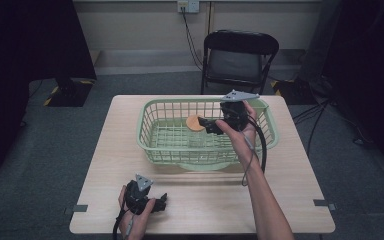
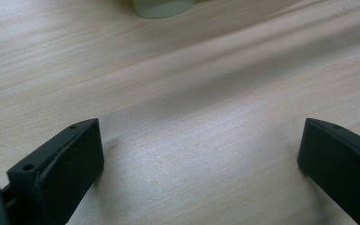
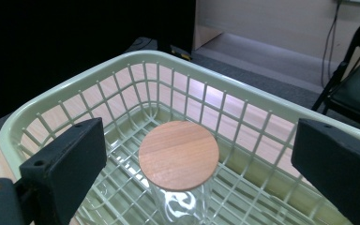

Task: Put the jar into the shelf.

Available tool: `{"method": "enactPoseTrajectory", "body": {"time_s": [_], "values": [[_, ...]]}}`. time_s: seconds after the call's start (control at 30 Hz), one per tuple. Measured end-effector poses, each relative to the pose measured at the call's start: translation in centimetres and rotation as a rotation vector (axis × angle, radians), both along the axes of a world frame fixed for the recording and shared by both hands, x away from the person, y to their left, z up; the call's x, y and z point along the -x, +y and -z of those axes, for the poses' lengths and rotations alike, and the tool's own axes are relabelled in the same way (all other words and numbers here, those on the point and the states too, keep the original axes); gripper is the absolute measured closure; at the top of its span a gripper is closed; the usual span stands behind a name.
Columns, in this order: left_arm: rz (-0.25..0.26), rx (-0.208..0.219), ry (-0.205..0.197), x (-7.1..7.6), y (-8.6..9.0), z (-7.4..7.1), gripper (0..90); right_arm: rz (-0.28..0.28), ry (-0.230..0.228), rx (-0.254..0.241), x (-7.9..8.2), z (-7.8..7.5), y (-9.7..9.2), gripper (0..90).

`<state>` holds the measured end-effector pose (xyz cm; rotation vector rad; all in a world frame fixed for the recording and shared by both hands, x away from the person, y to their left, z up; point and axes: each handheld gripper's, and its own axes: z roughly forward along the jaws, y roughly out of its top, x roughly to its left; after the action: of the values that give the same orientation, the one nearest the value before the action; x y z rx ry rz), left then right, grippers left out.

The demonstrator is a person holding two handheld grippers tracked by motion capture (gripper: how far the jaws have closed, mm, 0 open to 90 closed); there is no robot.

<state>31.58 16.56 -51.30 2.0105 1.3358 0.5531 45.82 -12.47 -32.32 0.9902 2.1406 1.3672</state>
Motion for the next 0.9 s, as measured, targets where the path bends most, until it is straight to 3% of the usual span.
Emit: {"method": "enactPoseTrajectory", "body": {"time_s": [0.13,0.9], "values": [[-0.001,0.0,-0.001,0.0,0.0,0.0,0.4,0.046,-0.016,0.004,1.0,-0.1,-0.8,2.6],[-0.008,-0.001,0.0,0.0,-0.1,0.0,0.3,0.086,-0.007,-0.073,6.9,1.8,-4.3,3.6]]}}
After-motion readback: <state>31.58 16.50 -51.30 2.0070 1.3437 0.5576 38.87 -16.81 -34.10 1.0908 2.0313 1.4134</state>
